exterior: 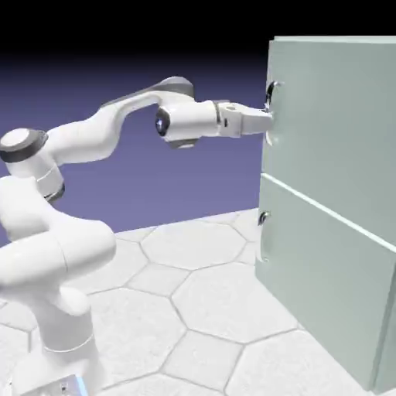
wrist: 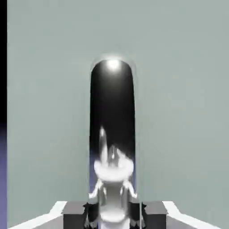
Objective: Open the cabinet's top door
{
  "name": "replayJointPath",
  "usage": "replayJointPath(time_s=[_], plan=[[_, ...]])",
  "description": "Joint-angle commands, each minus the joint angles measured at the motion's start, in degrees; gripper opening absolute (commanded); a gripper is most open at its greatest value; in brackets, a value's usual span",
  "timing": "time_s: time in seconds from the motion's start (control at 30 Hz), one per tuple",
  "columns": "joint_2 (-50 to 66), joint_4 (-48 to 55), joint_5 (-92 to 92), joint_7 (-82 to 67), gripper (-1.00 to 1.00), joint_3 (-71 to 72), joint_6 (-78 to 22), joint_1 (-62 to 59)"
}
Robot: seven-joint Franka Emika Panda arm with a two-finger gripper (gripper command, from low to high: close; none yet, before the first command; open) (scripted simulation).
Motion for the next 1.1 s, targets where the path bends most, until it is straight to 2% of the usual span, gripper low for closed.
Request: replayJointPath(time_s=[0.0,0.33,0.5,0.77,1.07], plan=[[-0.2,-2.1,0.1,-1.0,-1.00,-1.1,-1.7,1.7],[-3.2,-22.6,-6.6,-8.9,-1.00,-17.4,-20.5,18.0],[-4.9,-29.6,-14.4,-11.2,-1.00,-27.8,-29.3,22.5],[-5.8,-35.2,-28.6,-14.2,-1.00,-44.4,-41.6,24.0],[-1.0,-35.4,-45.7,-18.7,-1.00,-63.1,-54.6,22.4]])
